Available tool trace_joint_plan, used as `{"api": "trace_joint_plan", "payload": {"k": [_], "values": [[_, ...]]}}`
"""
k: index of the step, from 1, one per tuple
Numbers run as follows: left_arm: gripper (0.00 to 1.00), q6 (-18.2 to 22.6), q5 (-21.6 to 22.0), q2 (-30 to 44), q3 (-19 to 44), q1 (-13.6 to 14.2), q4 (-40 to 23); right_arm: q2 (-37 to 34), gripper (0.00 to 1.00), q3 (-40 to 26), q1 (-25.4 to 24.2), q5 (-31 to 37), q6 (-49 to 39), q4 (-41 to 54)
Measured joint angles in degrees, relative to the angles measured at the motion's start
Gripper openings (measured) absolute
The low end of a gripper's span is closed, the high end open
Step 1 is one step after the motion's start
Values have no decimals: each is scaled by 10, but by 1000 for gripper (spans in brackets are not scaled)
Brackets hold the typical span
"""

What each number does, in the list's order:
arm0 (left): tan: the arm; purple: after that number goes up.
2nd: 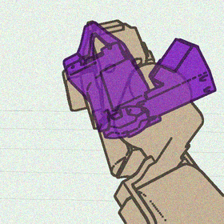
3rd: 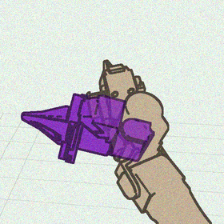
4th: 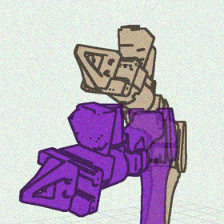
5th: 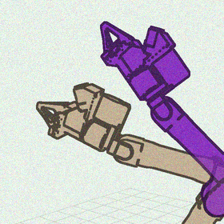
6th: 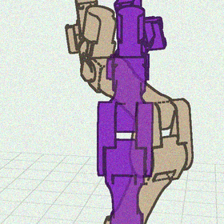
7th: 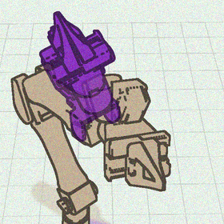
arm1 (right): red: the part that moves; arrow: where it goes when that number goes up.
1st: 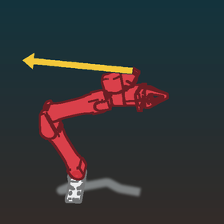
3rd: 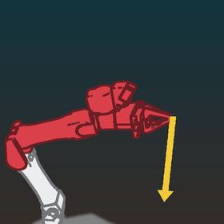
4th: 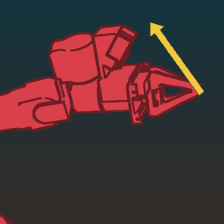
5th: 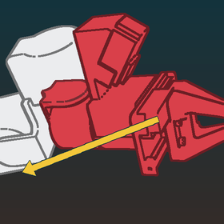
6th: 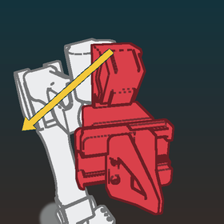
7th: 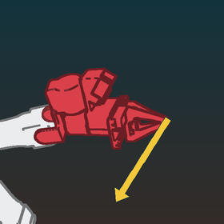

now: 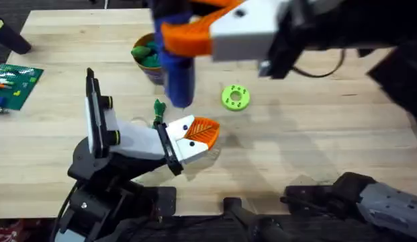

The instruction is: Pick up the gripper from the table and insert it into the empty holder that is missing its gripper. Then pick up a screw, insert it into the mounting hole, and use the screwdriver to tighten it. Finally, clean up the table by picking up the vegetable and placing it into the bucket.

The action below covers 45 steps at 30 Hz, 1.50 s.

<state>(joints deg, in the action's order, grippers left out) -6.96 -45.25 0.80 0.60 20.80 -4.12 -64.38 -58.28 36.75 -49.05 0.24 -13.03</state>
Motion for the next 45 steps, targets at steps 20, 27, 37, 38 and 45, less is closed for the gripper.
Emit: {"api": "trace_joint_plan", "payload": {"k": [20, 27, 37, 38, 45], "values": [[16, 0, 0, 0, 0, 0, 0, -20, 32, 1, 17, -53, -28, 28], [16, 0, 0, 0, 0, 0, 0, -21, 32, 1, 17, -55, -38, 27], [16, 0, 0, 0, 0, 0, 0, -57, 32, 1, 17, -56, -50, 25], [16, 0, 0, 0, 0, 0, 0, -59, 32, 1, 17, -56, -50, 25], [16, 0, 0, 0, 0, 0, 0, -60, 32, 1, 17, -57, -50, 24]]}}
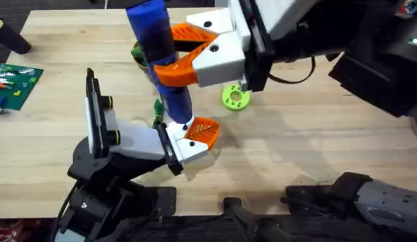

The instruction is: Pick up the gripper from the table and insert it into the empty holder that is missing its gripper. Then pick up a screw, insert it into the mounting hole, and use the screwdriver to tighten it. Finally, clean up the table by picking up the vegetable and placing it into the bucket.

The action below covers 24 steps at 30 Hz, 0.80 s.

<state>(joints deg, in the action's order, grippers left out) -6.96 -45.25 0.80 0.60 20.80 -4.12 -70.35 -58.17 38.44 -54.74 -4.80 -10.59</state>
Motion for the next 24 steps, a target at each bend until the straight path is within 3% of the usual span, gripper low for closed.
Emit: {"api": "trace_joint_plan", "payload": {"k": [24], "values": [[16, 0, 0, 0, 0, 0, 0, 0, 32, 0, 0, 0, 5, -1]]}}
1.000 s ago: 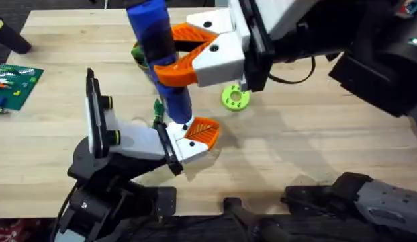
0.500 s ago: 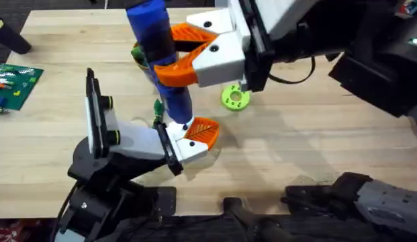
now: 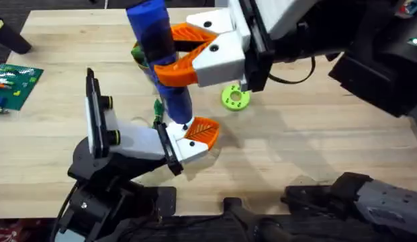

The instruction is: Pick up the gripper from the table and insert it into the empty holder that is missing its gripper. Then pick up a screw, insert it into the mounting hole, and use the screwdriver to tighten it. Finally, clean up the table by picking up the vegetable and placing it into the bucket.

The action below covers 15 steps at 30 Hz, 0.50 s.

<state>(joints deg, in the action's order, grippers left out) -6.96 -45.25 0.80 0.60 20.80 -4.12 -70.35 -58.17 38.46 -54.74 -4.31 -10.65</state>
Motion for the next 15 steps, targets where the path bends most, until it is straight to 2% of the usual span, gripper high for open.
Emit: {"api": "trace_joint_plan", "payload": {"k": [15], "values": [[16, 0, 0, 0, 0, 0, 0, 0, 32, 0, 0, 0, 13, 0]]}}
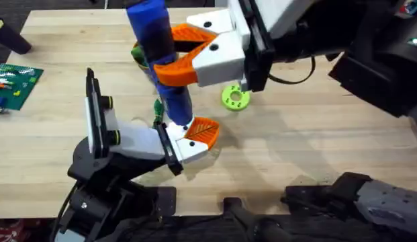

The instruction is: Pick up the gripper from the table and insert it into the empty holder that is missing its gripper. Then pick up a screw, insert it into the mounting hole, and use the screwdriver to tighten it. Finally, clean up the table by picking up the vegetable and placing it into the bucket.

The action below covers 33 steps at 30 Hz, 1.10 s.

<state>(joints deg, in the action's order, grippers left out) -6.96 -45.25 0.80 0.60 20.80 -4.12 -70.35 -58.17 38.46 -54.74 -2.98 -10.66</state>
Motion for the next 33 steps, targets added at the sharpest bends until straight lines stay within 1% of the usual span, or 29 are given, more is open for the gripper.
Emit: {"api": "trace_joint_plan", "payload": {"k": [14, 22, 33], "values": [[16, 0, 0, 0, 0, 0, 0, 0, 32, 0, 0, 0, 2, 3], [16, -6, -2, 1, 0, 0, -1, -23, 32, 0, 0, -2, 9, -9], [16, -11, -2, 3, 0, 0, -1, -24, 32, 0, 0, -4, 12, -9]]}}
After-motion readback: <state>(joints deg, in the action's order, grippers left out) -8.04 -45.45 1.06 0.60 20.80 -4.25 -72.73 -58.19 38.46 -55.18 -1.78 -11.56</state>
